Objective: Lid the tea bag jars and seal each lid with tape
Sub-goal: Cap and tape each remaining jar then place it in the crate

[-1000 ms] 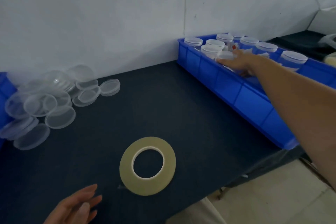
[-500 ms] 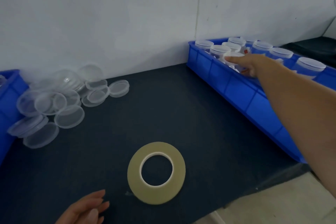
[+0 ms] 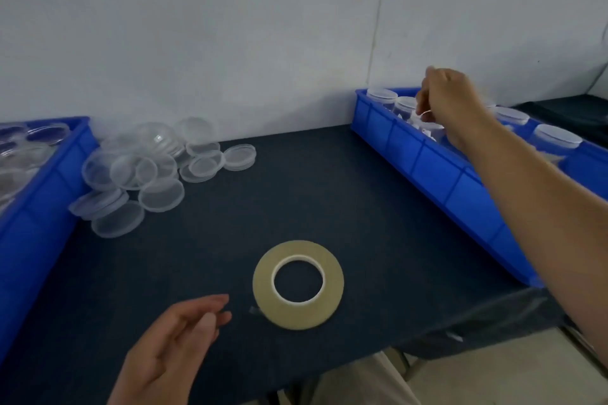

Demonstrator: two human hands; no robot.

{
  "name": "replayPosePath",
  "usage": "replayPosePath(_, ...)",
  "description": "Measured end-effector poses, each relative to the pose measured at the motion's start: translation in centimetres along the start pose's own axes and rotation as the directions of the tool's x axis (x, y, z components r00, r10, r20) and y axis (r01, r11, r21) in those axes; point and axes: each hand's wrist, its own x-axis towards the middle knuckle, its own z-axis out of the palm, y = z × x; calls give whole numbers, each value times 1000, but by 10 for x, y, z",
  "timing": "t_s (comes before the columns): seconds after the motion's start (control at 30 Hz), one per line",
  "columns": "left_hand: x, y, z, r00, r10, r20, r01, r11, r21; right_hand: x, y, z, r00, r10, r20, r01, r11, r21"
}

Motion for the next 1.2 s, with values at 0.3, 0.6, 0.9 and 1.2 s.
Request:
replayPosePath(0.3,-32,27,1,982,96,164,-101,995,25,-268,20,116,816,-260,516,104,944,312)
replayPosePath(0.6,-3,65,-78,943,309,-125,-190,807,559,-341,67,168,651,-269,710,154,962,224)
replayPosePath(0.9,128,81,-228,911,-97,-401,410,110,905,-340,70,169,636,-221,739,187,974,129)
replayPosePath(1.2,136,66,-233,930,-143,-337,327,-90,941,-342,68,165,646,-232,727,185,972,145)
